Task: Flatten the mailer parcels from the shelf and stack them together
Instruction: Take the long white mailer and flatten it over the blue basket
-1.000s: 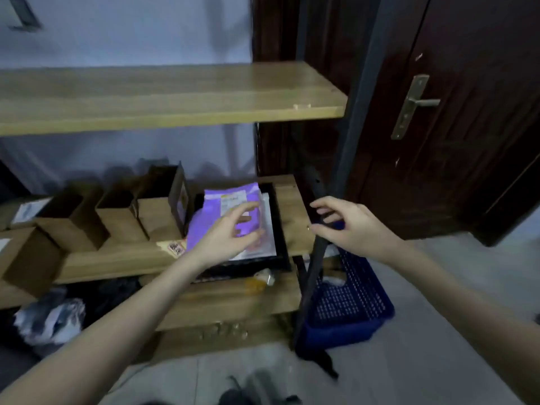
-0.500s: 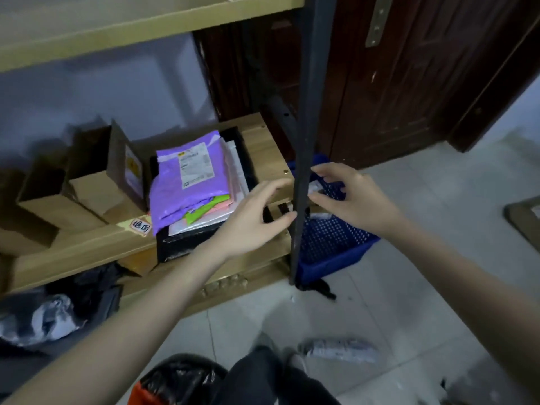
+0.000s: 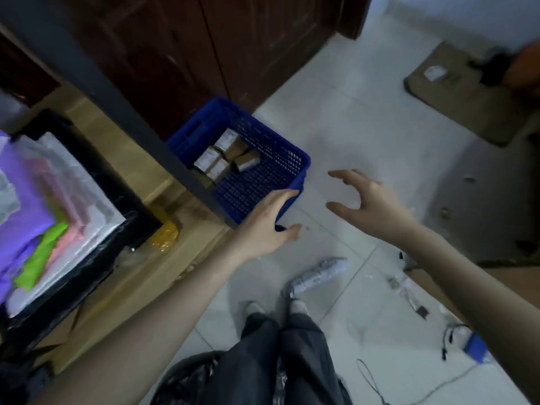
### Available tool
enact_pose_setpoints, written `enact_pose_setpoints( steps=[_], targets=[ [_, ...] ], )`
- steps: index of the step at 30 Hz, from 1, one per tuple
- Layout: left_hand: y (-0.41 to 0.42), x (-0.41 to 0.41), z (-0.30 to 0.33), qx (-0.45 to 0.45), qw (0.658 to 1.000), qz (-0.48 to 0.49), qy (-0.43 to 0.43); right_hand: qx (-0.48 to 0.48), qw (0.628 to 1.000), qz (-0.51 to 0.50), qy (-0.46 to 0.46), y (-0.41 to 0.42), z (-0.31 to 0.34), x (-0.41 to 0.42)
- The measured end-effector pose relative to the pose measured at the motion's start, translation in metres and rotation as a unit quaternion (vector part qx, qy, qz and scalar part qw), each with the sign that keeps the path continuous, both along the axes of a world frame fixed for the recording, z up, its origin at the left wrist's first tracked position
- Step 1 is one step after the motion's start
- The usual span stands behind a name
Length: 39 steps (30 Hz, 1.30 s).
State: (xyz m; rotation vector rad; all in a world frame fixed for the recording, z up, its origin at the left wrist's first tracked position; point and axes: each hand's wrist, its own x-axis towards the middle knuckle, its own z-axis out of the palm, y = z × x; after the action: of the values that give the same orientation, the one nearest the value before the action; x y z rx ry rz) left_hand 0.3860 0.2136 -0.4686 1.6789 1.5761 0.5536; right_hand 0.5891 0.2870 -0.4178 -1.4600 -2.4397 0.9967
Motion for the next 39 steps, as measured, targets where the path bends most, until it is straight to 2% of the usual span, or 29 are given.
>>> enact_pose_setpoints(
  steps=[5, 10, 18, 25, 30, 33, 36, 39],
  targets=[
    [0.014, 0.033, -0.108, -0.049, 0.999, 0.0, 0.0, -0.038, 0.998, -0.039, -0.027, -0.004, -0.102, 0.038],
    [0.002, 0.054, -0.257, -0.097, 0.995, 0.016, 0.018, -0.061, 0.997, -0.038, -0.04, -0.013, -0.254, 0.052],
    [-0.026, 0.069, -0.521, -0.168, 0.983, 0.04, 0.064, -0.095, 0.993, 0.003, -0.074, -0.028, -0.522, 0.058],
    [-0.041, 0.097, -0.692, -0.259, 0.959, 0.03, 0.116, -0.117, 0.983, 0.065, -0.128, -0.032, -0.698, 0.062],
    [-0.06, 0.121, -0.751, -0.281, 0.941, -0.048, 0.182, -0.123, 0.98, 0.093, -0.129, -0.036, -0.766, 0.055],
    [-0.062, 0.121, -0.758, -0.287, 0.937, -0.046, 0.195, -0.11, 0.977, 0.131, -0.127, -0.034, -0.781, 0.05],
    [-0.046, 0.103, -0.741, -0.28, 0.949, -0.001, 0.143, -0.109, 0.965, 0.185, -0.149, -0.027, -0.772, 0.047],
    [-0.019, 0.074, -0.687, -0.239, 0.961, 0.017, 0.14, -0.09, 0.96, 0.214, -0.157, -0.017, -0.732, 0.04]
  ],
)
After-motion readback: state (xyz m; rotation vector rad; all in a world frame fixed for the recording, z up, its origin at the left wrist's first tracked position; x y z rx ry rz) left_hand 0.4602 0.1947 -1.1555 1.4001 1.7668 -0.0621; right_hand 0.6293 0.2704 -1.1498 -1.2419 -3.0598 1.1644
